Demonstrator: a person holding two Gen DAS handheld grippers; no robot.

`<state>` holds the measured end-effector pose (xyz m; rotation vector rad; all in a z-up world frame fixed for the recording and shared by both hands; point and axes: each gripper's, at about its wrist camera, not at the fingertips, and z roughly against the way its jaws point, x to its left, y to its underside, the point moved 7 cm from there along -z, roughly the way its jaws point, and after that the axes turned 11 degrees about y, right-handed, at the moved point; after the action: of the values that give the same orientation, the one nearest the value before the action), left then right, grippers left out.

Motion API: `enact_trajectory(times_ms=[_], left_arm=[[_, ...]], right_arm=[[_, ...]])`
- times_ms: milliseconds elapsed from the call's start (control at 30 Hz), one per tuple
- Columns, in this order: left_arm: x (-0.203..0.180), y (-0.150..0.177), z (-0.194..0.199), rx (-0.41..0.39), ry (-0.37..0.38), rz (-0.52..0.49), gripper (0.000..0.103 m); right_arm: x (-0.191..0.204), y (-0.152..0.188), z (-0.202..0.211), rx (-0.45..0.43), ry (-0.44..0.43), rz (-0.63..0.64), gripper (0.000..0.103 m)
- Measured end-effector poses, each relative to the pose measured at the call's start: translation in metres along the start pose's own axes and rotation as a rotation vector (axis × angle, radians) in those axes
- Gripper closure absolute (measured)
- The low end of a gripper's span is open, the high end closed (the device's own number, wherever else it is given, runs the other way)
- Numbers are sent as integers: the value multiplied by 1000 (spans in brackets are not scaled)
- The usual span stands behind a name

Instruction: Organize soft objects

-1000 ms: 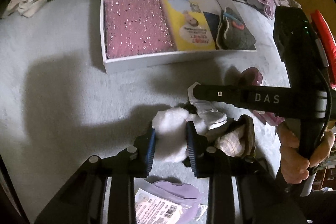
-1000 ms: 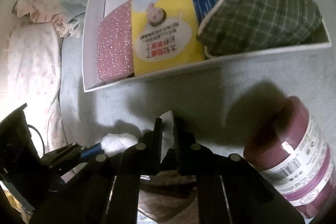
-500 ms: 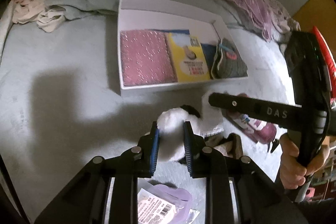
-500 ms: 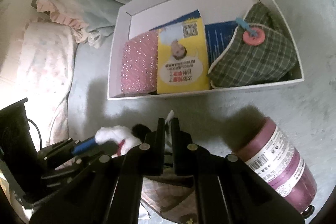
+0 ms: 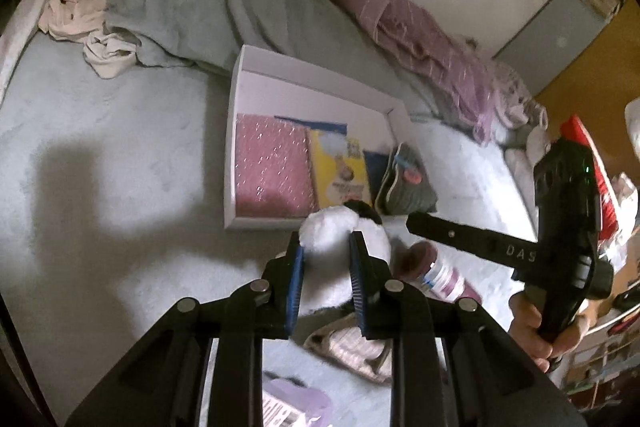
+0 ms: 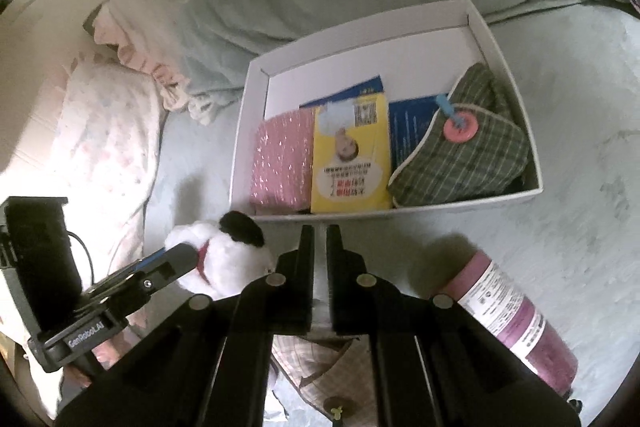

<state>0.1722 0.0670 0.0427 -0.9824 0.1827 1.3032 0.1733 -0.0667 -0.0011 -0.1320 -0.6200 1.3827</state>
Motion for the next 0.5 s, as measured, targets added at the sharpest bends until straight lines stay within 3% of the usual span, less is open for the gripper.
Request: enact_trajectory(times_ms=[233,400,500], left_arm=[[-2,-5,-8,-34,4,5,83],[5,0,-10,17,-46,29,83],[8,7,-10,64,-79,27,83]], right_arm=[[-7,-8,7,-39,22,-6,96],[-4,4,-13,69,56,30,95],[2,14,-31,138,72,40,89]])
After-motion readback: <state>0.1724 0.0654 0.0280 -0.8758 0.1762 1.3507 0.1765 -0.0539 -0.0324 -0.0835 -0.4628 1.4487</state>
